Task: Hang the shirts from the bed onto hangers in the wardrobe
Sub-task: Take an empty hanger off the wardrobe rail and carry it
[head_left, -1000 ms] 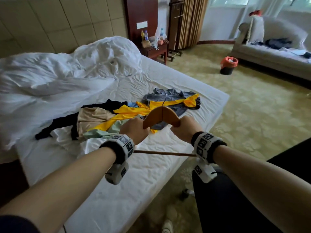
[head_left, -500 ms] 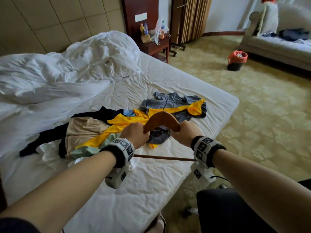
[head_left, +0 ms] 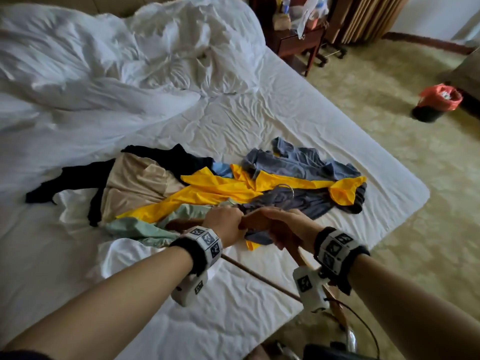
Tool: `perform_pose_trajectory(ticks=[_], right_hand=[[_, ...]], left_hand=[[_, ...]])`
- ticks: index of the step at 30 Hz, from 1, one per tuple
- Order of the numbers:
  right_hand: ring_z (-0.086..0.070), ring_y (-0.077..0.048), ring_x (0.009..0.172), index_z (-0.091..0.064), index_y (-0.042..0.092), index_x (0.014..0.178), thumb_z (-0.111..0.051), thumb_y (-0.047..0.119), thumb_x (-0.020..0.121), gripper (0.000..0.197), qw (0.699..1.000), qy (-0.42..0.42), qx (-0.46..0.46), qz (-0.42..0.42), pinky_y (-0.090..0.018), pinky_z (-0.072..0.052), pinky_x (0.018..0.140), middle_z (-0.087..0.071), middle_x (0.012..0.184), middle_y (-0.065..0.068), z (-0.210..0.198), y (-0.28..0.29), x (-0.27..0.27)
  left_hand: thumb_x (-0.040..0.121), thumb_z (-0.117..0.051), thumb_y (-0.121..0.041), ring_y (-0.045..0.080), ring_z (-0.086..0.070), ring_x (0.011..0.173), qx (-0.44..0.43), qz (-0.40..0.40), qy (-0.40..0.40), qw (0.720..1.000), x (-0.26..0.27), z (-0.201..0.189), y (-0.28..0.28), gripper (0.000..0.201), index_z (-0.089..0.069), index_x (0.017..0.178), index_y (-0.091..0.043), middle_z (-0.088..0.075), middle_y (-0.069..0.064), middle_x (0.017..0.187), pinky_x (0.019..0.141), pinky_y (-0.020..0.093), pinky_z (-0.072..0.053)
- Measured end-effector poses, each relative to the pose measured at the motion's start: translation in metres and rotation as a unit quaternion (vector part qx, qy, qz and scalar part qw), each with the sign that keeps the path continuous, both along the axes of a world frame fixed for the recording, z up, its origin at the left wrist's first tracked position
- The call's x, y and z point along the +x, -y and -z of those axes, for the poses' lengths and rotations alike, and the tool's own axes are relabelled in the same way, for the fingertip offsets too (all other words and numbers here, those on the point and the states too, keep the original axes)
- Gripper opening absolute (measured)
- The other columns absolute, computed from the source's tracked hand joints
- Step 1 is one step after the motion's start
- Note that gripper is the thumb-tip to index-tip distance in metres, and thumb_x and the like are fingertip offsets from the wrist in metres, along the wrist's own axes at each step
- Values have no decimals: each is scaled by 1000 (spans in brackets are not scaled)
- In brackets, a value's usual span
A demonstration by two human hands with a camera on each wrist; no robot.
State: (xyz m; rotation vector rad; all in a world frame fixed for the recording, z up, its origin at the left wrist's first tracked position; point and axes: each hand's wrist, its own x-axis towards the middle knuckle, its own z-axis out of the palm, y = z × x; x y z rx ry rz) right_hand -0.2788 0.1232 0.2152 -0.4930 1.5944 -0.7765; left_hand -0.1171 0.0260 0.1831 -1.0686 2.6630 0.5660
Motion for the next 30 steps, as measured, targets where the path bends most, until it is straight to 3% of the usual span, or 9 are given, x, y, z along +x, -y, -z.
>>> perform_pose_trajectory(ticks=[3,6,8,11,16,18,21,25,30], right_hand=[[-49,-23,51,-71,0,105,-68,55,79,61,999,37,27,-23,-28,-40,47,-58,62,-12,31,32,-3],[-45,-25,51,-78,15,85,-59,48,93,38,1000,6,14,-2,-30,-36,50,-54,61,-16,70,56,-9],[-47,-23,54,-79,20,81,-57,44,95,35,999,-32,12,33,-30,-37,53,-55,63,-17,99,72,-17],[-60,-23,64,-77,18,98,-57,49,89,38,993,-69,5,95,-37,-49,64,-68,73,-13,135,95,-30],[-55,-22,67,-57,24,64,-52,48,86,33,975,-173,-7,137,-37,-44,69,-58,62,1,215,134,-48],[-52,-17,62,-51,25,61,-56,51,92,41,974,-183,-2,132,-34,-42,66,-53,59,5,244,141,-49],[-55,-15,64,-58,21,67,-55,50,95,41,975,-192,3,115,-34,-42,67,-57,62,4,281,144,-45],[-59,-21,71,-60,14,81,-56,54,92,41,965,-242,-33,90,-34,-40,64,-59,66,3,309,149,-24],[-61,-25,69,-58,13,85,-60,54,91,41,963,-257,-35,69,-34,-41,61,-61,68,-2,314,147,-7]], left_hand=[[86,-61,-26,25,-55,113,29,1,-31,999,7,36,29,24,-57,109,-22,-59,3,118,84,33,-42],[82,-64,-23,24,-26,138,9,-24,-22,999,13,75,53,68,-34,143,-25,-27,3,149,109,38,-32],[84,-62,-24,24,-15,145,20,-59,1,998,13,100,76,75,-24,149,-27,-14,2,156,114,40,-29],[88,-62,-25,24,-21,144,33,-74,46,996,7,134,115,73,-24,150,-24,-19,2,155,111,40,-32],[90,-61,-15,22,-26,144,54,-58,68,995,-32,210,175,67,-32,150,-17,-28,4,155,111,36,-32],[90,-61,-14,23,-27,144,49,-51,62,996,-48,240,193,65,-34,149,-16,-31,5,155,112,37,-33],[92,-60,-15,23,-27,145,46,-38,54,997,-68,282,206,62,-35,149,-13,-34,6,155,115,38,-30],[95,-58,-26,27,-38,136,42,-47,69,996,-84,326,206,49,-45,140,-14,-43,10,145,107,41,-35],[97,-56,-23,37,-53,119,7,-74,78,994,-91,339,206,27,-51,123,-15,-60,16,125,97,44,-37]])
